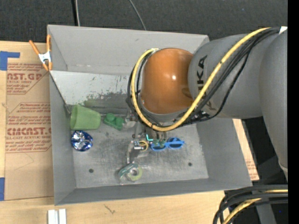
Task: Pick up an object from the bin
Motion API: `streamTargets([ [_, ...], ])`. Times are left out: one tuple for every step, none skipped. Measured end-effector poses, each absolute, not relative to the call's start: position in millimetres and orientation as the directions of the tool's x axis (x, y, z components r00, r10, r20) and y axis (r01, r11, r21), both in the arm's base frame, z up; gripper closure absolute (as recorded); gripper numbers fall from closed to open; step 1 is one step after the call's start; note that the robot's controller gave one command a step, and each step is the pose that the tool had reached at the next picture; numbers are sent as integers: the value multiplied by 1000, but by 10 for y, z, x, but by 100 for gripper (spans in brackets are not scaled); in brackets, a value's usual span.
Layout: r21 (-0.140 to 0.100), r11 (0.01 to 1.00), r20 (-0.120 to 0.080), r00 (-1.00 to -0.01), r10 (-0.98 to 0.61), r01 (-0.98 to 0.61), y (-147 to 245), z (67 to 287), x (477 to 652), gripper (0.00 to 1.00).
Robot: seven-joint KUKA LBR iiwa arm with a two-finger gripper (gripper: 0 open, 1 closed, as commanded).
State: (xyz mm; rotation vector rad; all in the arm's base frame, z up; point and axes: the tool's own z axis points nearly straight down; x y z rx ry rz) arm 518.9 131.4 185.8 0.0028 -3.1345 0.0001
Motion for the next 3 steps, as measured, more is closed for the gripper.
streamTargets([
  [3,913,-7,-913,-408,-408,897,870,5383,0],
  [-1,795,-4,-795,-606,-606,893,1003,5407,0],
  [0,694,-3,-694,-720,-720,961,996,5436,0],
])
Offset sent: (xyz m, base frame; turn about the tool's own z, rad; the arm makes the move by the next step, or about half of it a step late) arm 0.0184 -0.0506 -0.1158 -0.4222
